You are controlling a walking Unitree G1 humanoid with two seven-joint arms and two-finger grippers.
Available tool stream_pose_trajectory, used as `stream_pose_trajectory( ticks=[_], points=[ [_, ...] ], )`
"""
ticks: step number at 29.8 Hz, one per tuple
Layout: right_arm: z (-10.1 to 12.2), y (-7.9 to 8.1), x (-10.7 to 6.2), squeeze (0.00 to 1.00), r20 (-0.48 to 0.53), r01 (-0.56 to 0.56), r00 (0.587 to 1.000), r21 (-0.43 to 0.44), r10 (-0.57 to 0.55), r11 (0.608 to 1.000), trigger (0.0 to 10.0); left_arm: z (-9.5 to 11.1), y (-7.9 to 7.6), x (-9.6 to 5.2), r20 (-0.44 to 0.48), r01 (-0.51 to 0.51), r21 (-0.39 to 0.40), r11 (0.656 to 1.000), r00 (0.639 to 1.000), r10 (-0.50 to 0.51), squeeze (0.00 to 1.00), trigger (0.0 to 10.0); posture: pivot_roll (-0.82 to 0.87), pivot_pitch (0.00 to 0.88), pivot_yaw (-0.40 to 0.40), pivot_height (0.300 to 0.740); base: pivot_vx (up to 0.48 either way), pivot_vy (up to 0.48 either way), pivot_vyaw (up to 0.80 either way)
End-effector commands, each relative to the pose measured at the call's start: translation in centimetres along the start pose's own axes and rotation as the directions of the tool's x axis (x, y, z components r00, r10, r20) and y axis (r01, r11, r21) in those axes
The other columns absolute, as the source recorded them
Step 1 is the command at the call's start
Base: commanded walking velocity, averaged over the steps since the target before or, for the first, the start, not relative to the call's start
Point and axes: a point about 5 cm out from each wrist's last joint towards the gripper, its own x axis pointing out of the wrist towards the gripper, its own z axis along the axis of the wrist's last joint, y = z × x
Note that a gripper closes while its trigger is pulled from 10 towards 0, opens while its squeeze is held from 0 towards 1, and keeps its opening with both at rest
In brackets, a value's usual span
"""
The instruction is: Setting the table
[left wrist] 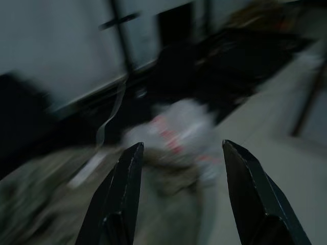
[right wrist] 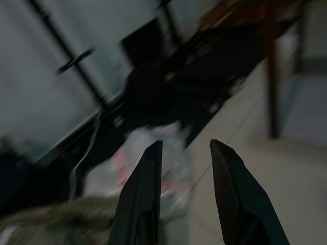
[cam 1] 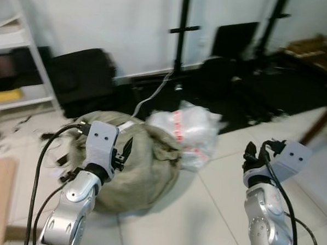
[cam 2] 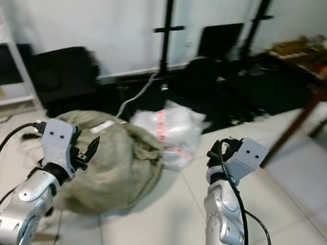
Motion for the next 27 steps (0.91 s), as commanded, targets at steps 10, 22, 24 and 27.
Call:
stream_pose_trajectory(
  ticks=[10, 22, 24, 27],
  points=[
    [-0.72, 0.04, -0.18, 0.0, -0.027, 0.008, 1.0, 0.006, -0.008, 1.0, 10.0, -0.32, 0.37, -0.23, -0.018, -0.007, -0.01, 1.0, 1.0, 0.007, 0.0, 10.0, 0.01, 0.0, 0.101, 0.74, 0.0, 0.0, -0.75],
    [-0.66, 0.08, -0.13, 0.0, -0.025, 0.007, 1.0, 0.005, -0.007, 1.0, 10.0, -0.06, 0.25, -0.12, 0.007, -0.001, 0.001, 1.0, 1.0, 0.001, 0.0, 10.0, 0.0, 0.0, 0.101, 0.74, 0.262, 0.0, -0.75],
    [-0.65, 0.07, -0.14, 0.0, -0.025, 0.007, 1.0, 0.005, -0.007, 1.0, 10.0, -0.03, 0.19, -0.12, 0.009, 0.003, 0.001, 1.0, 1.0, -0.003, 0.0, 10.0, 0.0, 0.0, 0.101, 0.74, 0.48, 0.0, -0.75],
    [-0.64, 0.03, -0.15, 0.0, -0.024, 0.007, 1.0, 0.004, -0.007, 1.0, 10.0, -0.01, 0.12, -0.12, 0.012, 0.006, 0.002, 1.0, 1.0, -0.006, 0.0, 10.0, 0.0, 0.0, 0.1, 0.74, 0.48, 0.0, -0.75]
  ],
)
